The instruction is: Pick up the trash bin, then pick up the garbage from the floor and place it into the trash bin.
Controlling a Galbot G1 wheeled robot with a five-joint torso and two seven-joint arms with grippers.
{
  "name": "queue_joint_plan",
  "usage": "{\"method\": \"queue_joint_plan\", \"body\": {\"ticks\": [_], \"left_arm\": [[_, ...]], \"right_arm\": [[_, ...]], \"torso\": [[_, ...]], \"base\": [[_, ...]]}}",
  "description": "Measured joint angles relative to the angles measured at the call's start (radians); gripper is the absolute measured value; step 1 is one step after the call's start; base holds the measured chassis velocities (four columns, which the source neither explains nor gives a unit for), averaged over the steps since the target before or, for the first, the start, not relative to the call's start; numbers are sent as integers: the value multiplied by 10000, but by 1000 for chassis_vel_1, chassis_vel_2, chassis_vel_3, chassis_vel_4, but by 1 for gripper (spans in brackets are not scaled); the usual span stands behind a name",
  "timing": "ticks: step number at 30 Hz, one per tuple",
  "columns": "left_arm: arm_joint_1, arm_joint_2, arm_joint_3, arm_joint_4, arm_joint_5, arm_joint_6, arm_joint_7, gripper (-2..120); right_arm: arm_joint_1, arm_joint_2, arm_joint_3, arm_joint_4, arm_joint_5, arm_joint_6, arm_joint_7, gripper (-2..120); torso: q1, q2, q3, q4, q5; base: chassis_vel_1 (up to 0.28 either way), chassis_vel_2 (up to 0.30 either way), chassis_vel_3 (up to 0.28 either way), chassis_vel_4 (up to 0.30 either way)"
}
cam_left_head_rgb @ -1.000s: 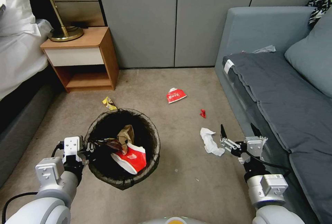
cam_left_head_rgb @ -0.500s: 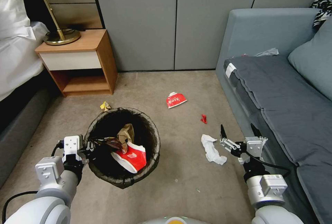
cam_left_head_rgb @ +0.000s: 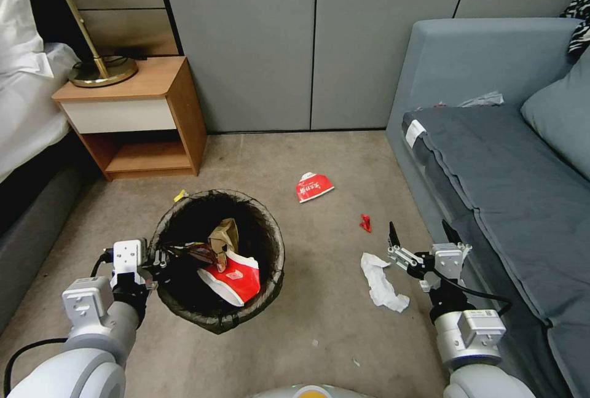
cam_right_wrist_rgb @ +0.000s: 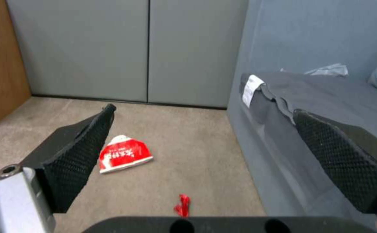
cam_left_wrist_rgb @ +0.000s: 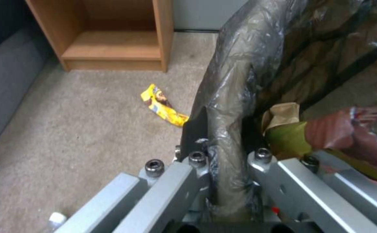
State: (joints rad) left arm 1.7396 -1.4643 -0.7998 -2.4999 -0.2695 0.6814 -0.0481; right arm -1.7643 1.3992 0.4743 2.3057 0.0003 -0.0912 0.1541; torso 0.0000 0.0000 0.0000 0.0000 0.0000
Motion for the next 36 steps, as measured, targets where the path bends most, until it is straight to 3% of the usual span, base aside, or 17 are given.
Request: {"method": "queue_joint_plan", "body": {"ticks": [23, 32, 36], "left_arm": [[57, -12, 16, 0, 9, -1, 2, 1], [175, 22, -7, 0, 1, 0, -2, 1], [248, 82, -90, 0, -15, 4, -17, 1]], "right_arm": [[308, -162, -25, -412, 342, -154, 16, 100], [1171, -593, 200, -1960, 1006, -998, -662, 100], [1571, -706, 269, -3313, 1345, -1322, -1201, 100]], "torso": [[1, 0, 1, -1, 2], [0, 0, 1, 1, 0], [0, -1, 0, -1, 1]], "base": [[-70, 75, 72, -76], [0, 0, 0, 0], [0, 0, 0, 0]]}}
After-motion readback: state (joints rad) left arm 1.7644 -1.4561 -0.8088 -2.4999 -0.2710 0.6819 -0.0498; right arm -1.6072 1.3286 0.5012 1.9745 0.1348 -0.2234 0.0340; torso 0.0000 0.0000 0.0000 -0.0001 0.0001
